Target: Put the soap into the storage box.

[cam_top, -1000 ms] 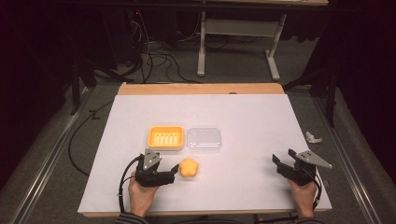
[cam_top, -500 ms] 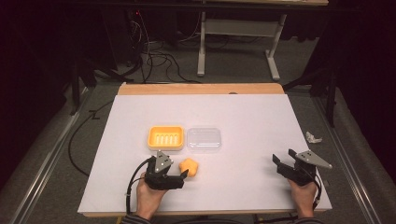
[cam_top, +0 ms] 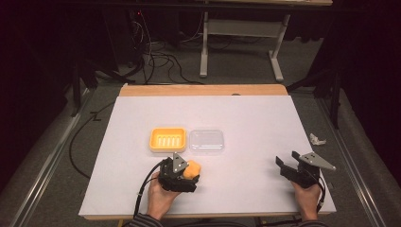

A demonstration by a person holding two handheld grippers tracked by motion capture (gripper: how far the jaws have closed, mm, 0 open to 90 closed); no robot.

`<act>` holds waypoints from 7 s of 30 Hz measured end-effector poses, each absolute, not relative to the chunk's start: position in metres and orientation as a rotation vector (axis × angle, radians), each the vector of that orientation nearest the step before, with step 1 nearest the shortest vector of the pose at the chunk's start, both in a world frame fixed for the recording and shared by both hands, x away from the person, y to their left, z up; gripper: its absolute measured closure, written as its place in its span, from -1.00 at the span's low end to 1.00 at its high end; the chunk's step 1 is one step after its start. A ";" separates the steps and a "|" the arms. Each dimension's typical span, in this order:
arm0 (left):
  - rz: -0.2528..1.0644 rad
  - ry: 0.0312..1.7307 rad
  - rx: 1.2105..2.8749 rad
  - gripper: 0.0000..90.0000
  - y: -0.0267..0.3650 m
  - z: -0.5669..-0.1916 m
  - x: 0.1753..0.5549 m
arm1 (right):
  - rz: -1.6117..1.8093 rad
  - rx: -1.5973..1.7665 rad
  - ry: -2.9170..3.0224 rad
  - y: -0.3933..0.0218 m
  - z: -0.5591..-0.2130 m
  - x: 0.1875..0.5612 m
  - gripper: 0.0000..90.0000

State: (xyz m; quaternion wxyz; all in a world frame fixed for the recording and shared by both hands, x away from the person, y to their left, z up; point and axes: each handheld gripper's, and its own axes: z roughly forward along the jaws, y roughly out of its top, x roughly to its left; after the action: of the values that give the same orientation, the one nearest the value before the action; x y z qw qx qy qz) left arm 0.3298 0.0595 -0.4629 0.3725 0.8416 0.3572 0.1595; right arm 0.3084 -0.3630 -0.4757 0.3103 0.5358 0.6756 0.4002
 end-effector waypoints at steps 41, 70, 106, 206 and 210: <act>0.415 0.896 2.260 -0.43 0.045 -0.469 0.342 | 1.049 1.406 1.787 -0.363 -0.476 0.309 -0.36; 0.429 0.902 2.177 -0.42 0.074 -0.437 0.343 | 1.045 1.402 1.790 -0.362 -0.476 0.308 -0.36; 0.488 0.997 2.070 -0.42 0.115 -0.408 0.369 | 1.045 1.401 1.781 -0.361 -0.476 0.308 -0.36; 0.512 1.211 2.132 -0.43 0.105 -0.450 0.453 | 1.059 1.405 1.775 -0.363 -0.476 0.307 -0.37; 0.508 1.206 2.147 -0.44 0.105 -0.450 0.453 | 1.057 1.407 1.775 -0.363 -0.476 0.308 -0.37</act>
State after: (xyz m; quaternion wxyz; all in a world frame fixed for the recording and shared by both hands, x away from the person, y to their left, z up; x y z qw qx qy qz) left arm 0.4529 0.1051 -0.4500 0.3083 0.8123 0.4563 0.1923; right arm 0.3075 -0.3630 -0.4757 0.3157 0.5342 0.6738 0.4012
